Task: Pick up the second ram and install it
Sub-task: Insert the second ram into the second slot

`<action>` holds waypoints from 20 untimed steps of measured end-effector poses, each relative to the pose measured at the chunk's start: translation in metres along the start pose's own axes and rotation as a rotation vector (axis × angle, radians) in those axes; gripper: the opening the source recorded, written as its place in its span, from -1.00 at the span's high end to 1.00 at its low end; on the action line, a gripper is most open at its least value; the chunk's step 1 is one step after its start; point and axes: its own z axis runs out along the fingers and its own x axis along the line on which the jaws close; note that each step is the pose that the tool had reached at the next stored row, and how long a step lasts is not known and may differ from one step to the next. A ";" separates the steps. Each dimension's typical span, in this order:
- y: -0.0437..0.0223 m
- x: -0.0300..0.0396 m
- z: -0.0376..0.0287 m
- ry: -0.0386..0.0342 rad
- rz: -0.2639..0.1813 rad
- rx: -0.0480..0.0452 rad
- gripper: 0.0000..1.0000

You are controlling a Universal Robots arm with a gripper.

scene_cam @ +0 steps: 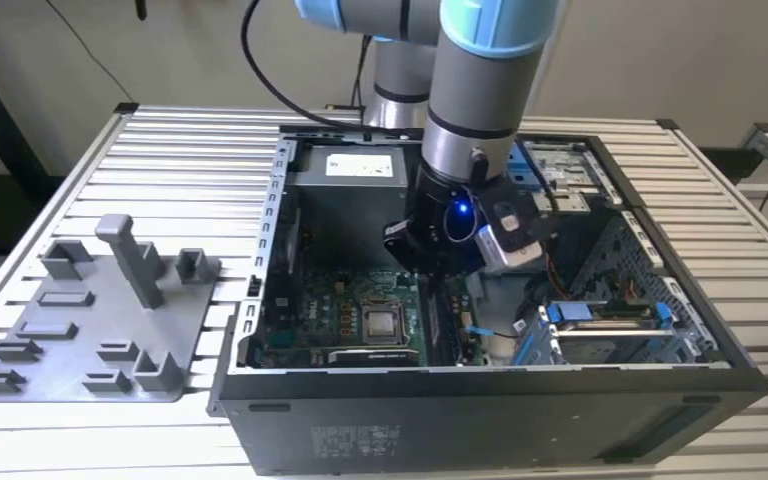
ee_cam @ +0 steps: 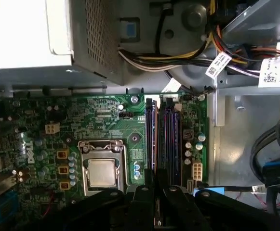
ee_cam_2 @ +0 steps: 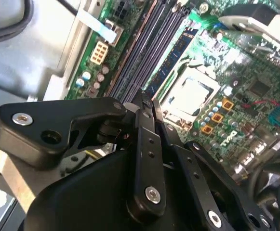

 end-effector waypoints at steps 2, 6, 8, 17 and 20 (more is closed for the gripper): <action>-0.0036 -0.0003 0.0017 0.0000 0.000 -0.0001 0.73; -0.0061 -0.0004 0.0048 0.0000 0.000 -0.0001 0.73; -0.0062 -0.0004 0.0067 0.0001 0.001 0.0001 0.73; -0.0084 -0.0009 0.0113 0.0003 0.007 -0.0002 0.73; -0.0096 -0.0015 0.0120 0.0004 0.008 -0.0001 0.73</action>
